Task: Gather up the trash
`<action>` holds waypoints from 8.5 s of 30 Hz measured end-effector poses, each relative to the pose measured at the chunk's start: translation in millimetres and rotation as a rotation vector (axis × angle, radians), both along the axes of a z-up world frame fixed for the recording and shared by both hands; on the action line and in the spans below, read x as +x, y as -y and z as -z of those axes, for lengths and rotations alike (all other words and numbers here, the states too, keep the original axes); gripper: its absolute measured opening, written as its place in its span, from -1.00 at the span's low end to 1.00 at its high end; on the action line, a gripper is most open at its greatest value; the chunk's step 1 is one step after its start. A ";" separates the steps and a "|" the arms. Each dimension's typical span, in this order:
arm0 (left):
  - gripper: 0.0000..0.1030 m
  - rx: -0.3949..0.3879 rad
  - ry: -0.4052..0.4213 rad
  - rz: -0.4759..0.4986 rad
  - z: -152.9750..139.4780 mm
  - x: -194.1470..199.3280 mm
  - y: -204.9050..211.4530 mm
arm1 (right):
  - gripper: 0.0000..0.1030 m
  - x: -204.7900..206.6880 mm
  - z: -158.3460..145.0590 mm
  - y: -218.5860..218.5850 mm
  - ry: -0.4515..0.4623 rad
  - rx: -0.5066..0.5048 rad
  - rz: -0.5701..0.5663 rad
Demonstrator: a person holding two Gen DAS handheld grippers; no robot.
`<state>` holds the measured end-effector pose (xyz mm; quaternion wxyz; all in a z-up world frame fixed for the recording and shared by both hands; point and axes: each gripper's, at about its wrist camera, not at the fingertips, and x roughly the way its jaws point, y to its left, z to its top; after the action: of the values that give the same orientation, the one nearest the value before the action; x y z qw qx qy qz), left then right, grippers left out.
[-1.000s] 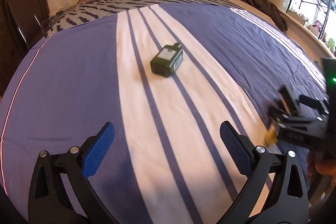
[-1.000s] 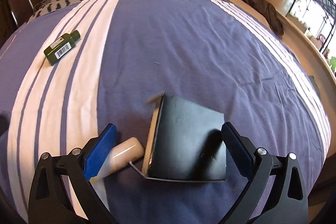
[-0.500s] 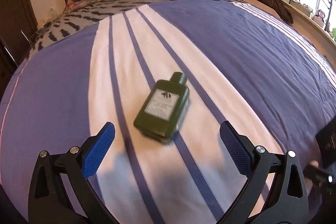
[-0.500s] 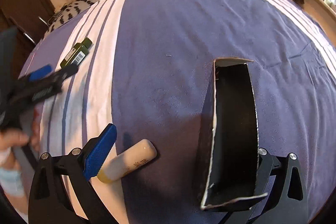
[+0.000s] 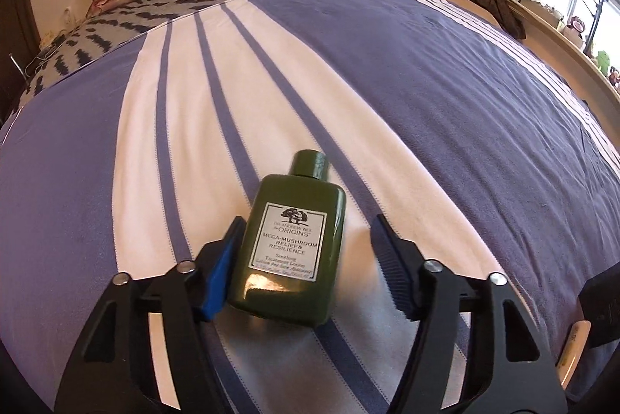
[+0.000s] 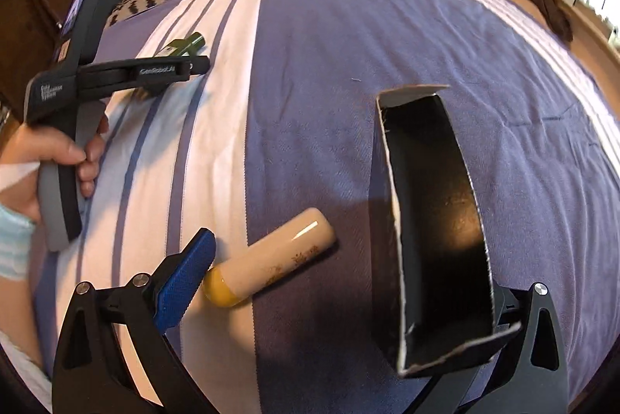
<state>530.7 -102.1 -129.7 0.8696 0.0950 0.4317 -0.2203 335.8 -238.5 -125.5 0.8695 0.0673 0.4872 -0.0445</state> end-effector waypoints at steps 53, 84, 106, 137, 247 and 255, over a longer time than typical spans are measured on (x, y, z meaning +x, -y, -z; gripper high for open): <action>-0.24 0.005 0.022 -0.065 -53.9 -143.1 -23.8 | -0.21 -71.3 -38.6 32.9 0.183 0.153 -0.128; -0.24 -0.127 0.153 -0.115 -79.9 -480.1 -75.0 | -0.20 -289.2 -56.6 4.4 0.258 0.123 -0.245; -0.24 -0.051 -0.227 -0.113 100.0 -525.2 -65.5 | -0.20 -339.0 74.4 -16.1 -0.017 0.133 -0.289; 0.11 -0.053 -0.559 -0.157 190.5 -506.6 -78.6 | 0.17 -290.9 159.1 -70.4 -0.321 0.227 -0.326; 0.85 -0.170 0.530 -0.288 -164.8 -580.4 -104.1 | 0.93 -404.0 -170.8 -9.3 0.712 -0.147 -0.077; 0.85 -0.170 0.532 -0.290 -165.3 -580.0 -104.7 | 0.94 -402.7 -172.6 -11.4 0.712 -0.145 -0.084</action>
<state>-49.3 2.7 35.5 0.9792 0.0135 0.1779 -0.0968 -66.9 -227.0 47.1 0.9883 -0.0033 0.1518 -0.0172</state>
